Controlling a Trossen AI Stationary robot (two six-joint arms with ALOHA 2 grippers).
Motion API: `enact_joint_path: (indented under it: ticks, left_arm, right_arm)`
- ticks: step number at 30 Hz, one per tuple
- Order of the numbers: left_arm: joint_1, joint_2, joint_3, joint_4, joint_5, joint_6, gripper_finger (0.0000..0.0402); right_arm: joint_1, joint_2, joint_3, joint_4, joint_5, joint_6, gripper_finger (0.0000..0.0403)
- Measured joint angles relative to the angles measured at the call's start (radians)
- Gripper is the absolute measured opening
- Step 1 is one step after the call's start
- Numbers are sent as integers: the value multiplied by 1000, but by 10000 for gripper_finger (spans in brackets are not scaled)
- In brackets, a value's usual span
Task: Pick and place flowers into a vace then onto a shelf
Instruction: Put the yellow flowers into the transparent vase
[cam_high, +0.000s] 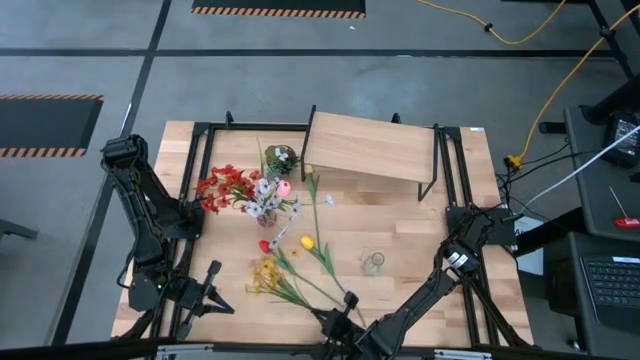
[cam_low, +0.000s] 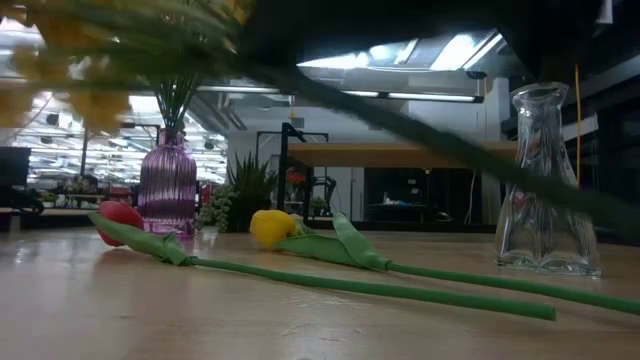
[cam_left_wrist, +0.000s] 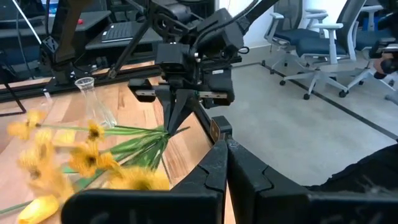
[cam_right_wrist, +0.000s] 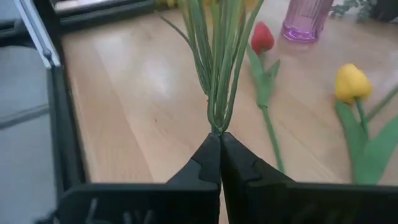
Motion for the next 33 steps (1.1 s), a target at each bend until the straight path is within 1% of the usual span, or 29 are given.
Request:
enact_joint_path:
  ticks: [3, 5, 7, 9, 11, 12, 13, 14, 17, 20, 23, 26, 28, 33]
  left_arm:
    - [0, 0, 0, 0, 0, 34, 2]
    - [0, 0, 0, 0, -1, 57, 1]
    - [0, 0, 0, 0, 1, 56, 3]
    - [0, 0, 0, 0, 4, 52, 5]
    - [0, 0, 0, 0, 4, 52, 5]
    - [0, 0, 0, 0, 4, 52, 4]
    - [0, 0, 0, 0, 4, 52, 4]
    - [0, 0, 0, 0, 4, 52, 2]
    - [0, 0, 0, 0, 4, 52, 2]
    - [0, 0, 0, 0, -12, 52, 5]
    - [0, 0, 0, 0, -76, 52, 12]
    - [1, 0, 0, 0, -149, 69, 20]
    - [6, 0, 0, 0, -175, 83, 26]
    - [63, 0, 0, 1, -175, 50, 47]
  right_arm:
    - [5, -61, -95, 129, -1, -71, 0]
    - [5, -117, -194, 285, -17, -140, 0]
    - [5, -161, -323, 501, -56, -245, 0]
    - [-3, -205, -458, 738, -128, -409, 0]
    - [-14, -257, -578, 1011, -204, -566, 0]
    - [-21, -283, -628, 1131, -224, -630, 0]
    - [-30, -302, -675, 1230, -241, -671, 0]
    - [-40, -314, -715, 1295, -246, -704, 0]
    - [-63, -318, -811, 1383, -256, -791, 0]
    - [-74, -332, -863, 1522, -261, -881, 0]
    - [-81, -330, -909, 1643, -272, -985, 0]
    - [-95, -329, -938, 1760, -318, -1061, 0]
    - [-107, -330, -950, 1816, -368, -1088, 0]
    - [-146, -330, -957, 1897, -476, -1172, 0]
